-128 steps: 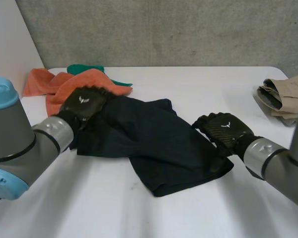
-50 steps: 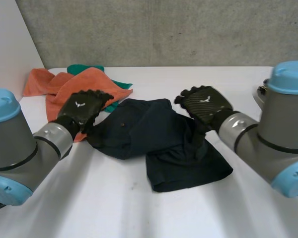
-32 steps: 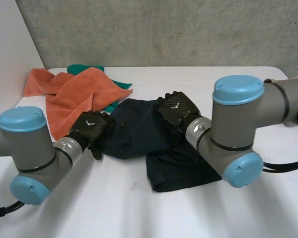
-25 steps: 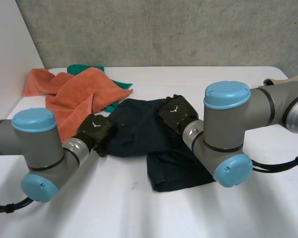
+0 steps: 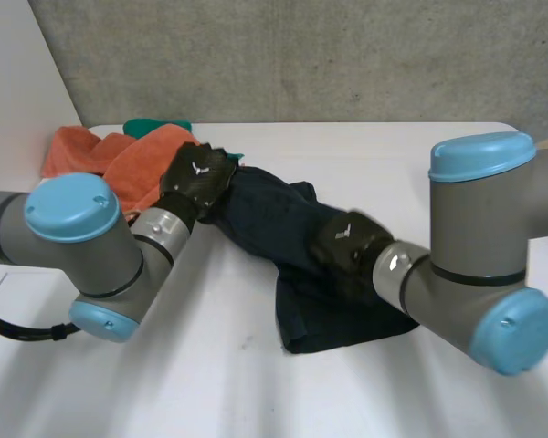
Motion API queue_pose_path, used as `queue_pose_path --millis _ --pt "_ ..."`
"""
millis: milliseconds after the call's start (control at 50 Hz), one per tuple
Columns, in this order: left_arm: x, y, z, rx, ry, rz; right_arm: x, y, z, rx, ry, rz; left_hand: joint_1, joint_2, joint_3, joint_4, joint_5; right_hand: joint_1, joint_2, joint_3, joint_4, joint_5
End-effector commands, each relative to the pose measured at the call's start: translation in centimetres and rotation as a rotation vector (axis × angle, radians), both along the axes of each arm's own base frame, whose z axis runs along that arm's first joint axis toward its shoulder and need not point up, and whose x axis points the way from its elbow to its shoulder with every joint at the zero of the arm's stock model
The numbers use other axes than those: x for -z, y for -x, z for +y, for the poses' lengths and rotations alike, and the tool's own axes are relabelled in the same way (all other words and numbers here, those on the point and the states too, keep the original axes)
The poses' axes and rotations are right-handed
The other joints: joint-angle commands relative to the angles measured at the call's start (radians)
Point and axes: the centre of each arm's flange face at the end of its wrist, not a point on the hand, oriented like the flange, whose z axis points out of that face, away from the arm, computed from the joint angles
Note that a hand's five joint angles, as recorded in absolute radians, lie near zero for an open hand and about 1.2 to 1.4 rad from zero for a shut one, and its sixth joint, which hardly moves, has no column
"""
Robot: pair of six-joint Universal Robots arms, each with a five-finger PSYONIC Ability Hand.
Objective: Fold the laundry.
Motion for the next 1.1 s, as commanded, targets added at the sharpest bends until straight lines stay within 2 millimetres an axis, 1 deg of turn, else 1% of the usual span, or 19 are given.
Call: queue_pose_path --millis 20,40,60,120,160,180,220,280,460,500,540,680,720,840,940,1000,1020,1040,1100 --pt "-3.0 0.0 0.2 0.006 0.096 0.057 -1.4 0.3 5.1 -0.147 -0.357 -0.170 0.251 0.203 0.218 0.203 0.251 0.412 0.219 0.213 0.210 0.224" --pt "-3.4 0.0 0.1 0.006 0.118 0.068 -1.9 0.2 5.8 -0.177 -0.402 -0.223 0.251 0.203 0.218 0.203 0.251 0.323 0.130 0.124 0.121 0.135" --pt "-3.5 0.0 0.1 0.006 0.127 0.073 -2.3 0.1 6.1 -0.192 -0.419 -0.248 0.251 0.203 0.218 0.203 0.251 0.157 -0.037 -0.042 -0.046 -0.031" --pt "-4.1 -0.1 -0.3 -0.001 0.159 0.090 -3.3 0.1 6.3 -0.191 -0.443 -0.301 0.251 0.203 0.218 0.203 0.251 -0.532 -0.726 -0.731 -0.735 -0.720" --pt "-4.3 -0.2 -0.5 -0.003 0.168 0.092 -4.2 0.2 6.2 -0.178 -0.427 -0.322 0.251 0.203 0.218 0.203 0.251 -0.535 -0.729 -0.734 -0.737 -0.723" --pt "-4.3 -0.1 -0.5 0.000 0.170 0.093 -5.3 0.6 5.9 -0.158 -0.390 -0.344 0.251 0.203 0.218 0.203 0.251 -0.544 -0.737 -0.743 -0.746 -0.732" --pt "-4.3 -0.1 -0.5 0.000 0.173 0.094 -5.9 1.3 4.9 -0.111 -0.352 -0.353 0.251 0.203 0.218 0.203 0.251 -0.550 -0.743 -0.749 -0.752 -0.738" --pt "-4.4 -0.3 -0.6 -0.002 0.170 0.097 -6.5 3.4 1.8 0.007 -0.300 -0.363 0.251 0.203 0.218 0.203 0.251 -0.532 -0.726 -0.731 -0.734 -0.720" --pt "-5.6 -0.2 -0.2 0.055 0.148 0.169 -8.7 7.5 -3.7 0.146 -0.151 -0.383 0.251 0.203 0.218 0.203 0.251 -0.561 -0.755 -0.760 -0.764 -0.749" --pt "-6.2 -0.1 0.1 0.082 0.149 0.188 -9.5 8.4 -5.0 0.167 -0.104 -0.385 0.251 0.203 0.218 0.203 0.251 -0.657 -0.851 -0.857 -0.860 -0.846" --pt "-6.7 0.0 0.4 0.098 0.155 0.199 -9.5 8.6 -5.9 0.171 -0.085 -0.381 0.251 0.203 0.218 0.203 0.251 -0.784 -0.977 -0.983 -0.986 -0.972" --pt "-7.5 -0.1 1.0 0.113 0.165 0.208 -6.3 7.9 -9.9 0.181 -0.096 -0.355 0.251 0.203 0.218 0.203 0.251 -0.809 -1.003 -1.009 -1.012 -0.998" --pt "-7.4 -0.1 1.1 0.113 0.163 0.206 -5.7 7.7 -10.5 0.179 -0.100 -0.356 0.251 0.203 0.218 0.203 0.251 -0.809 -1.003 -1.009 -1.012 -0.998" --pt "-6.7 -0.3 1.4 0.116 0.140 0.196 -3.9 6.9 -13.9 0.228 -0.024 -0.362 0.251 0.203 0.218 0.203 0.251 -0.809 -1.003 -1.009 -1.012 -0.998" --pt "-7.9 -0.2 2.3 0.183 0.166 0.196 -1.5 4.2 -14.0 0.154 -0.028 -0.363 0.251 0.203 0.218 0.203 0.251 -0.809 -1.003 -1.009 -1.012 -0.998" --pt "-8.5 0.2 3.1 0.246 0.173 0.198 0.1 2.0 -13.8 0.070 -0.040 -0.383 0.251 0.203 0.218 0.203 0.251 -0.809 -1.003 -1.009 -1.012 -0.998" --pt "-8.7 0.3 3.3 0.260 0.177 0.200 0.4 1.3 -13.5 0.045 -0.047 -0.389 0.251 0.203 0.218 0.203 0.251 -0.809 -1.003 -1.009 -1.012 -0.998" --pt "-9.1 0.4 3.6 0.278 0.187 0.205 1.2 -0.1 -12.6 -0.013 -0.073 -0.393 0.251 0.203 0.218 0.203 0.251 -0.809 -1.003 -1.009 -1.012 -0.998" --pt "-9.7 0.4 3.7 0.287 0.195 0.215 2.1 -2.2 -10.7 -0.104 -0.125 -0.405 0.251 0.203 0.218 0.203 0.251 -0.809 -1.003 -1.009 -1.012 -0.998"
